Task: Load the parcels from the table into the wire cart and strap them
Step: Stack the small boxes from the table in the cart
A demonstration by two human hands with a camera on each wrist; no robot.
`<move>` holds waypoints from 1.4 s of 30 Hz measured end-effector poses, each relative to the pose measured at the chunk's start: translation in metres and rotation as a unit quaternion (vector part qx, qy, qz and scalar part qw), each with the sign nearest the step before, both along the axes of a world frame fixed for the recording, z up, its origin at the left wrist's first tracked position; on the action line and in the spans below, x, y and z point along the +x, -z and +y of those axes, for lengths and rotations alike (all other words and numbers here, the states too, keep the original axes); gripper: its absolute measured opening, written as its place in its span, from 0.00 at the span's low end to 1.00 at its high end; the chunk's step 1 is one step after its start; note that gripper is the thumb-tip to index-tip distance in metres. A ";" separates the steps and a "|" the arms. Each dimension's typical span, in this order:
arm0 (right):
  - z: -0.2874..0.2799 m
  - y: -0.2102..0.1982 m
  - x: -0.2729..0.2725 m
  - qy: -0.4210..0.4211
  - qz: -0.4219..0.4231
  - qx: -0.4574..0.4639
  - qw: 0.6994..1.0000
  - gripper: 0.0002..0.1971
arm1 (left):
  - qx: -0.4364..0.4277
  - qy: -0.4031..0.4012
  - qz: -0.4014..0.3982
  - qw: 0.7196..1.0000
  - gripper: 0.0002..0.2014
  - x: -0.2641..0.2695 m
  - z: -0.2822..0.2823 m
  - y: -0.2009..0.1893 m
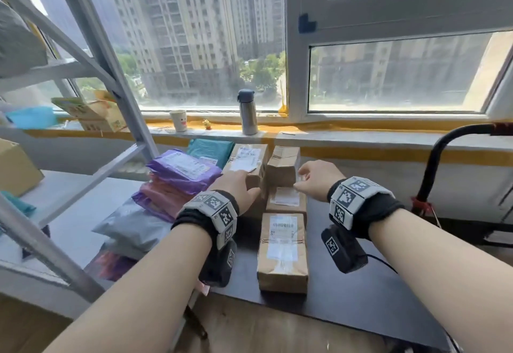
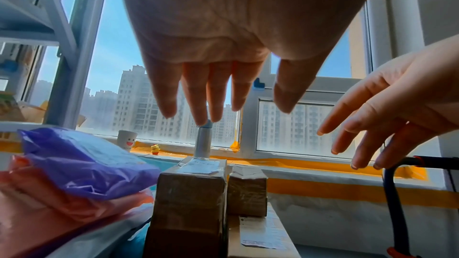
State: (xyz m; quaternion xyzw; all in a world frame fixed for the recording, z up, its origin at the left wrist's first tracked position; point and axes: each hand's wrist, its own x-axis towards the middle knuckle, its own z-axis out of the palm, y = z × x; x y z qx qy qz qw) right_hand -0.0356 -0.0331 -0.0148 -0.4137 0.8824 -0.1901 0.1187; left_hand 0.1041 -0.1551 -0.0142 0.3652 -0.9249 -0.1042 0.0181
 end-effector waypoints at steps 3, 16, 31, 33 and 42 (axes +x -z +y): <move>-0.023 0.010 -0.012 0.024 -0.013 0.008 1.000 0.23 | 0.007 -0.017 0.005 1.000 0.25 -0.011 -0.027 0.009; -0.140 0.060 -0.111 0.117 -0.095 0.020 0.988 0.23 | 0.034 -0.084 -0.073 0.993 0.46 -0.120 -0.126 0.052; -0.213 0.112 -0.145 0.175 -0.150 0.106 0.967 0.52 | 0.074 -0.149 -0.162 0.973 0.59 -0.161 -0.167 0.093; -0.211 0.108 -0.145 0.169 -0.147 0.100 0.970 0.50 | 0.069 -0.150 -0.144 0.976 0.56 -0.161 -0.166 0.093; -0.165 0.064 -0.129 0.228 -0.123 0.009 0.966 0.50 | 0.016 -0.081 -0.030 0.996 0.49 -0.153 -0.153 0.055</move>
